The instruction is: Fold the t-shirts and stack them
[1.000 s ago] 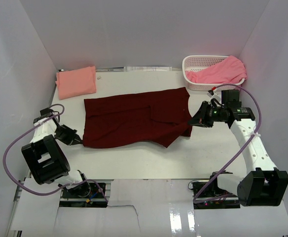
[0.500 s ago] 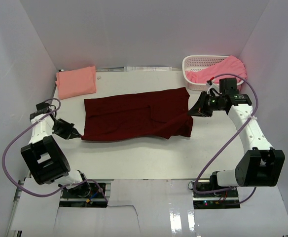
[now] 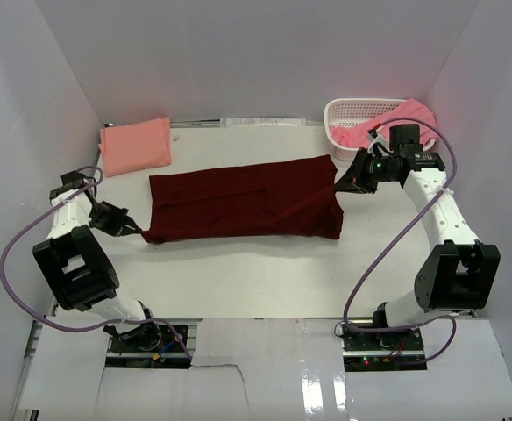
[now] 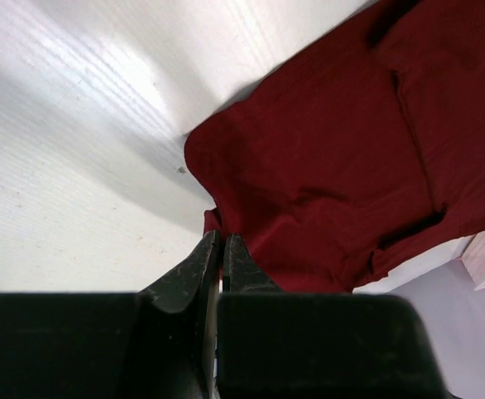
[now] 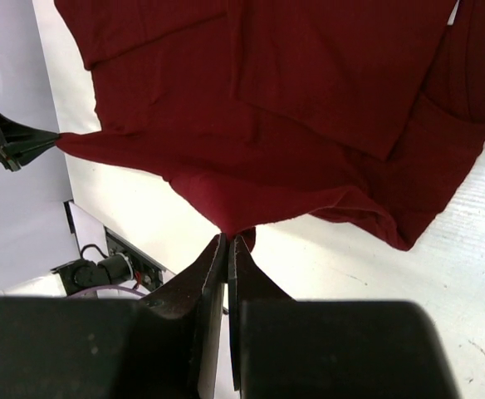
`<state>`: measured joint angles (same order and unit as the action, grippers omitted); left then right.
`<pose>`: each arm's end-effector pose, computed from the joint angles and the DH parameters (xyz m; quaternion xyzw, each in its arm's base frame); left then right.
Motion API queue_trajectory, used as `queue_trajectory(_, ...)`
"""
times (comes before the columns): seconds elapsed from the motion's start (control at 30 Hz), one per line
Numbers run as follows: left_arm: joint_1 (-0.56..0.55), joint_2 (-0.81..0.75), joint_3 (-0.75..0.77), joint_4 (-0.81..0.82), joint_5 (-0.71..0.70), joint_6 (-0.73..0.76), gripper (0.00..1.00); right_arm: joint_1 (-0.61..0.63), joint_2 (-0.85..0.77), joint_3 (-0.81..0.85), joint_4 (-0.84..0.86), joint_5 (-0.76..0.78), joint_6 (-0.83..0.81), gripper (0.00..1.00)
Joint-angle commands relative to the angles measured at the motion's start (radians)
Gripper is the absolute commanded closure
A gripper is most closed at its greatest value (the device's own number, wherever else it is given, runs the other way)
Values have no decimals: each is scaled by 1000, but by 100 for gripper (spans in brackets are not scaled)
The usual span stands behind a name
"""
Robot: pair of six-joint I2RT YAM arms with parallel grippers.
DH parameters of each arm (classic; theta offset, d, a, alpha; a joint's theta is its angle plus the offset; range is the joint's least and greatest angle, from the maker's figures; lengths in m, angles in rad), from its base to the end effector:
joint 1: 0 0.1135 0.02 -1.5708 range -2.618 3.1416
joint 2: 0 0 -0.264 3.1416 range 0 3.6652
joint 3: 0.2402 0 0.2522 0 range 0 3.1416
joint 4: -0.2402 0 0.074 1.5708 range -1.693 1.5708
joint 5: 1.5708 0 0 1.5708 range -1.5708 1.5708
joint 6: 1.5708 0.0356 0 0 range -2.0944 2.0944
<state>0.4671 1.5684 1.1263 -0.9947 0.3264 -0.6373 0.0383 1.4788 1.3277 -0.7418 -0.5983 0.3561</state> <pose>0.2559 0.1163 0.2202 -0.5072 0.8439 -0.1671 0.0520 0.3108 0.0320 0.3183 0.0459 0.9054 0.3348 0.2571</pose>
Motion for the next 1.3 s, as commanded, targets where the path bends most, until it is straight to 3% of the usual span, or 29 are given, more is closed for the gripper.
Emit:
queue_trajectory(0.0,-2,28,70,8,10,-16,100,-9,38,67,42,-15,-6,92)
queue_trajectory(0.5,-10,168,273,11,31,-53,100,-8,181,192,62,0,4,92)
queue_trajectory(0.93,-120,324,412,14,-1,-78,100,-9,251,243,70,40,14,92)
queue_trajectory(1.27,-140,416,497,10,-18,-81,100,-8,337,312,71,46,27,92)
